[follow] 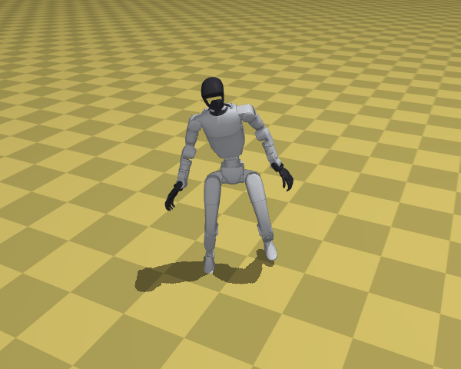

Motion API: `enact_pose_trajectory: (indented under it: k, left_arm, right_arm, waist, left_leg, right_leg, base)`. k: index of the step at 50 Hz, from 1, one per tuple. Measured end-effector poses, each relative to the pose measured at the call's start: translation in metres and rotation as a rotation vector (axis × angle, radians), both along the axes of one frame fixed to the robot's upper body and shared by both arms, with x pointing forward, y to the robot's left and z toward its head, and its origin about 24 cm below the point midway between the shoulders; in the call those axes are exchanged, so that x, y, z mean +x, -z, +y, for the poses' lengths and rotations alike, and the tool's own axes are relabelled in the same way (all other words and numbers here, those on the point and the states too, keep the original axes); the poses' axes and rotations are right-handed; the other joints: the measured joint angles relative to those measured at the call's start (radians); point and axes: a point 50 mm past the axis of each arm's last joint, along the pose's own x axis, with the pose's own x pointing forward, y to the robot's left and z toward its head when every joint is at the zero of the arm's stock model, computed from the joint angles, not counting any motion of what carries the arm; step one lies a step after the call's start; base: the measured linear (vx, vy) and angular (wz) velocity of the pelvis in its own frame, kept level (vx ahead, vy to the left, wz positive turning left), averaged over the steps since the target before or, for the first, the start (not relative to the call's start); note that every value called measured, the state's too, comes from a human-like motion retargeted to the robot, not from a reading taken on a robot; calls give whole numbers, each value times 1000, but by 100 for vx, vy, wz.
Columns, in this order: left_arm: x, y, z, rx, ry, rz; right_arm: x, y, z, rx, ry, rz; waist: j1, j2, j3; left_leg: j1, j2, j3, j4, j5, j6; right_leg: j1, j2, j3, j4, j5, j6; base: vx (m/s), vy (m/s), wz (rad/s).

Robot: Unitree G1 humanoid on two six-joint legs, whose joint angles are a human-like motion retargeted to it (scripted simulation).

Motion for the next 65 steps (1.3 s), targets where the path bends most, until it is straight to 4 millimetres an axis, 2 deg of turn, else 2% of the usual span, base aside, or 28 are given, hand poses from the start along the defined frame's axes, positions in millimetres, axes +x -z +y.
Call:
enact_pose_trajectory:
  k: [3,6,9,12,15,17,20,23,25,26,28,30,33,35,38,40,43,45,47,48,50,52,54,57,59,61,63,65]
  left_arm:
    - [-107,20,-5,-110,-102,391]
    - [-197,5,-6,-119,-109,681]
    - [-257,-18,-9,-103,-173,810]
    - [-281,-29,-16,-110,-239,834]
    - [-262,-18,-17,-154,-176,826]
    - [-225,-2,-14,-185,-103,767]
    - [-150,17,-7,-228,-92,569]
    - [-61,14,18,-285,-131,250]
    - [13,-14,53,-224,-87,17]
    - [59,-44,76,-144,-43,-135]
    - [135,-125,109,61,139,-408]
    - [194,-233,123,349,341,-667]
    - [228,-361,110,669,420,-1044]
    - [237,-412,89,820,489,-1185]
    - [252,-439,48,939,704,-1240]
    - [261,-449,19,946,835,-1270]
    - [270,-469,-52,782,967,-1469]
    - [262,-472,-92,601,1036,-1596]
    - [250,-464,-109,454,1065,-1671]
    - [244,-452,-111,399,1068,-1679]
    - [236,-409,-101,331,1048,-1615]
    - [228,-351,-73,317,933,-1465]
    - [214,-281,-44,300,782,-1243]
    - [168,-177,-13,257,643,-859]
    - [136,-125,0,230,599,-620]
    - [99,-80,6,162,550,-406]
    - [54,-41,5,75,473,-211]
    - [18,-17,5,1,411,-42]
  right_arm:
    - [110,-45,50,-191,-554,-70]
    - [185,-113,108,-382,-884,-318]
    - [220,-176,155,-468,-960,-587]
    - [234,-212,177,-532,-975,-706]
    - [244,-224,173,-648,-1070,-613]
    - [246,-218,163,-708,-1149,-473]
    - [244,-196,146,-717,-1250,-246]
    - [227,-161,120,-617,-1327,-61]
    - [207,-139,83,-539,-1287,100]
    - [198,-132,63,-512,-1277,210]
    - [164,-116,13,-465,-1212,397]
    - [117,-110,-43,-466,-1026,482]
    - [36,-114,-109,-448,-624,466]
    - [-29,-121,-140,-455,-273,337]
    - [-134,-133,-165,-371,201,150]
    - [-194,-141,-167,-329,503,22]
    - [-304,-122,-125,-230,992,-126]
    - [-349,-108,-88,-187,1182,-154]
    - [-356,-86,-65,-118,1202,-87]
    - [-352,-73,-56,-78,1170,-21]
    - [-330,-47,-43,-18,1061,124]
    - [-281,-17,-35,-6,975,191]
    - [-213,17,-13,101,803,152]
    - [-108,39,34,173,440,2]
    - [-38,28,62,136,144,-126]
    - [27,-2,83,-16,-265,-226]
    - [79,-46,96,-312,-703,-270]
    - [125,-107,101,-638,-958,-383]
  waist:
    - [173,-11,11]
    - [294,-28,14]
    - [334,-50,22]
    - [340,-55,39]
    - [394,-41,60]
    - [458,-26,71]
    - [531,-18,86]
    - [507,-30,85]
    - [470,-69,140]
    - [445,-84,125]
    - [382,-86,107]
    - [374,-97,147]
    - [247,-52,34]
    - [171,-9,-24]
    - [-18,58,-107]
    - [-190,58,-116]
    - [-341,-44,-157]
    - [-406,-86,-159]
    - [-365,-76,-106]
    - [-334,-68,-82]
    - [-290,-74,-51]
    - [-280,-121,-17]
    - [-254,-125,-8]
    - [-174,-159,1]
    - [-93,-198,34]
    - [-24,-195,15]
    - [5,-158,-14]
    - [56,-161,-13]
  left_leg:
    - [88,-40,-199,-269,-2,-8]
    - [176,-24,-285,-456,32,-23]
    - [236,-29,-265,-528,40,-55]
    - [255,-88,-234,-504,-82,-70]
    - [205,-170,-182,-419,-152,-34]
    - [168,-206,-112,-381,-165,-12]
    - [110,-262,-11,-349,-165,31]
    - [41,-322,28,-301,-177,58]
    - [61,-441,19,-346,-129,67]
    - [0,-474,15,-325,-112,69]
    - [-34,-527,-15,-311,-105,44]
    - [29,-569,-22,-380,-94,-35]
    - [25,-617,-133,-559,76,-72]
    - [99,-629,-216,-741,229,-153]
    - [216,-623,-285,-905,334,-243]
    - [256,-630,-112,-847,336,-251]
    - [174,-507,288,-377,233,-238]
    - [162,-371,478,-90,201,-96]
    - [81,-184,521,198,170,-34]
    - [31,-125,494,294,154,-34]
    - [-40,-53,415,402,87,-78]
    - [-67,-37,317,377,86,-103]
    - [-110,-3,200,276,61,-65]
    - [-74,4,86,-10,47,-84]
    - [12,-24,45,-258,81,-109]
    - [45,-46,-36,-495,94,-115]
    - [84,-57,-161,-711,142,-125]
    - [117,-75,-205,-790,166,-121]
  right_leg:
    - [33,-20,168,-129,58,21]
    - [56,-47,292,-237,121,27]
    - [40,-98,313,-224,165,19]
    - [-72,-170,202,-22,223,-24]
    - [-283,-221,61,237,247,-109]
    - [-394,-174,5,278,215,-128]
    - [-473,-62,-111,146,294,-98]
    - [-465,14,-348,-56,399,-62]
    - [-458,3,-459,-74,424,43]
    - [-469,42,-491,-166,463,43]
    - [-461,101,-579,-254,495,68]
    - [-444,154,-666,-201,508,125]
    - [-459,245,-722,-281,603,125]
    - [-444,304,-689,-294,651,125]
    - [-353,340,-546,-368,740,125]
    - [-260,308,-447,-399,719,125]
    - [-120,194,-400,-473,531,125]
    - [-69,64,-452,-422,363,116]
    - [-110,64,-446,-257,201,-17]
    - [-142,70,-415,-158,136,-57]
    - [-177,73,-344,-13,51,-71]
    - [-171,35,-289,100,9,-5]
    - [-111,82,-225,-13,24,-42]
    - [-43,94,-121,-106,72,0]
    - [-9,71,-43,-101,97,83]
    - [-24,82,34,-132,121,100]
    - [-10,108,98,-225,156,59]
    - [-82,120,158,-110,119,88]
  base:
    - [14,81,-286]
    - [1,85,-219]
    - [-12,95,-85]
    - [-23,103,-15]
    - [-31,93,-63]
    - [-32,82,-133]
    - [-32,77,-128]
    - [-28,68,-2]
    - [-22,65,100]
    - [-23,61,147]
    - [-12,54,175]
    - [1,45,125]
    - [9,68,182]
    - [25,62,170]
    - [50,75,276]
    - [64,85,373]
    - [74,61,376]
    - [72,84,205]
    - [47,58,-64]
    - [39,47,-176]
    - [38,47,-184]
    - [34,43,-149]
    - [20,36,-153]
    - [23,39,-177]
    - [22,46,-196]
    - [10,49,-181]
    - [3,54,-151]
    - [0,58,-171]
